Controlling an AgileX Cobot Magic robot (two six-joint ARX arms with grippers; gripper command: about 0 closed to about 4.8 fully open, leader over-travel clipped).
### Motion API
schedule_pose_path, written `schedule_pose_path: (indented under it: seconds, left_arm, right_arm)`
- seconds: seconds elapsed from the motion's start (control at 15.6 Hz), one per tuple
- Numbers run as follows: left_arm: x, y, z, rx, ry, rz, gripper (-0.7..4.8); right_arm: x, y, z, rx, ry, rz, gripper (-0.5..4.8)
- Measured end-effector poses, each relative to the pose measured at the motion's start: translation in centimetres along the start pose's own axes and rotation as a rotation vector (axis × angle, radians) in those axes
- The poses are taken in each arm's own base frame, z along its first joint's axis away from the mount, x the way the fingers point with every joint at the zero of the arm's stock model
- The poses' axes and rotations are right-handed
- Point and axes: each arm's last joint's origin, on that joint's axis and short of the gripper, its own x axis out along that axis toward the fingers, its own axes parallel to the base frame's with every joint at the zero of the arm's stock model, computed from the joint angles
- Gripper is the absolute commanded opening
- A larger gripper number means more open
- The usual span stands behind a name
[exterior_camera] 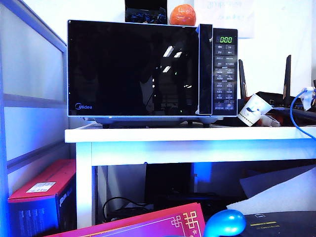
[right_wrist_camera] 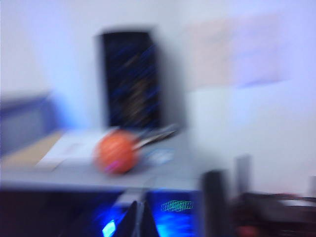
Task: Open the microwave door, place the orange inside the microwave, then close the microwave door.
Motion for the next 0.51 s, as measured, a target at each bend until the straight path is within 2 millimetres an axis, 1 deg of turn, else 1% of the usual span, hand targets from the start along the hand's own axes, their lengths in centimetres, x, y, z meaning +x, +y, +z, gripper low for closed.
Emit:
schedule_pose_path:
  seconds: [0.13,0.32,0.39,0.45,0.51]
  left_arm:
    - [2.7,0.2,-1.0,0.022,0.053,-0.048,-0.04]
    - [5.2,-1.1,-1.7,0.038,0.075,-0.104,-0.04]
    - [5.8,-1.1,-2.2,0.060,0.089,-0.098,-0.04]
    - [6.0,-0.9,-2.4,0.068,0.091,-0.078,-0.04]
    - [6.1,-1.1,-2.4,0.069,0.093,-0.062,-0.04]
  right_arm:
    - [3.6,-0.1,-0.2,0.004,0.044,0.124,-0.05]
    - [5.7,0.0,-0.9,0.012,0.073,0.152,-0.05]
    - [6.5,-0.1,-1.6,0.017,0.095,0.152,-0.05]
    - [7.2,-0.3,-2.4,0.022,0.117,0.145,-0.05]
    - [7.8,-0.5,-3.2,0.028,0.147,0.142,-0.05]
